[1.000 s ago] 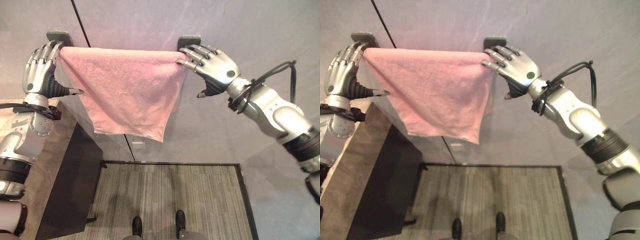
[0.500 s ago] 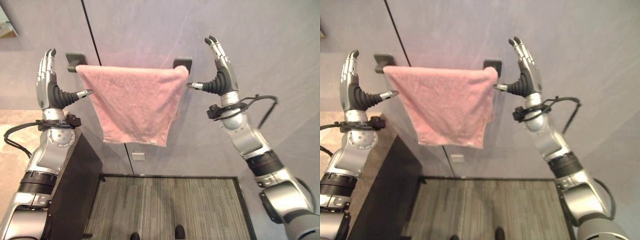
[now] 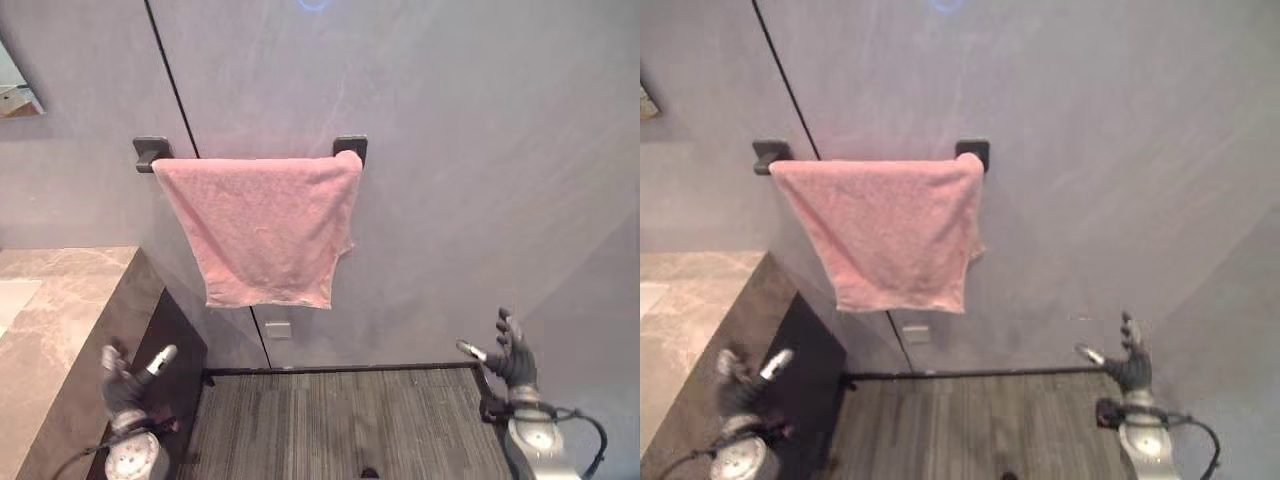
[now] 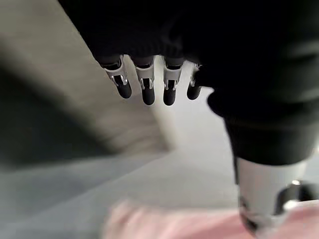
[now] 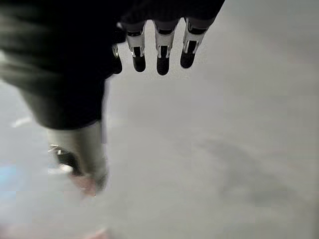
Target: Put brush and paste in cup on sink, flatten towel.
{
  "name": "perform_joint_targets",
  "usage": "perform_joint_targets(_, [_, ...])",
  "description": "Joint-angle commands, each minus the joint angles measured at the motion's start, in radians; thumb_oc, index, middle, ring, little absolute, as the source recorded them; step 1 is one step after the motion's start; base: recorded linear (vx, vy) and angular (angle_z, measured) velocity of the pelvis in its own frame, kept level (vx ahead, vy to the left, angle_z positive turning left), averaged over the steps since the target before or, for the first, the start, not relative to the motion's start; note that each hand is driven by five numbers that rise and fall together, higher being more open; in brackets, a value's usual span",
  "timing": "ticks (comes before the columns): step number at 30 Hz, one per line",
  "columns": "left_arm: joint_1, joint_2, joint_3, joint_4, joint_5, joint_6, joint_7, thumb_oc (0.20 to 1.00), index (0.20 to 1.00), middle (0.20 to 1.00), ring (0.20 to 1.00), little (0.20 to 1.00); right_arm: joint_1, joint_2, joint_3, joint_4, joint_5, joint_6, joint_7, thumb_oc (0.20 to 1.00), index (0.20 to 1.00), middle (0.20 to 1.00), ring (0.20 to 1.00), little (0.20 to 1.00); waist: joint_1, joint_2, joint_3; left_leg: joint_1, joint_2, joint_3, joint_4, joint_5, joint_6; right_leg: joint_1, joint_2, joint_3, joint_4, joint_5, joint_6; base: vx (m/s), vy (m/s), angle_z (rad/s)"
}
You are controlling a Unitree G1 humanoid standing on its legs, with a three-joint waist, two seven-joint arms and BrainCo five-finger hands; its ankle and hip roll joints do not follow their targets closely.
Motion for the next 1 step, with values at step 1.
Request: perform_joint_targets(1, [-0.026, 0.064, -0.038, 0.002, -0.039, 0.011, -0.103, 1.000, 1.000, 1.000, 1.000, 1.000, -0.095, 0.018, 0.039, 0.111, 0.129, -0.045, 0.032, 1.000, 1.000, 1.000, 1.000, 1.000, -0.007, -0.046, -0.003, -0.022, 0.028, 0.019, 0.020, 0.018, -0.004, -0.025, -0.075, 0.031, -0.001, 0.009, 0.071, -0.02, -0.009, -0.03])
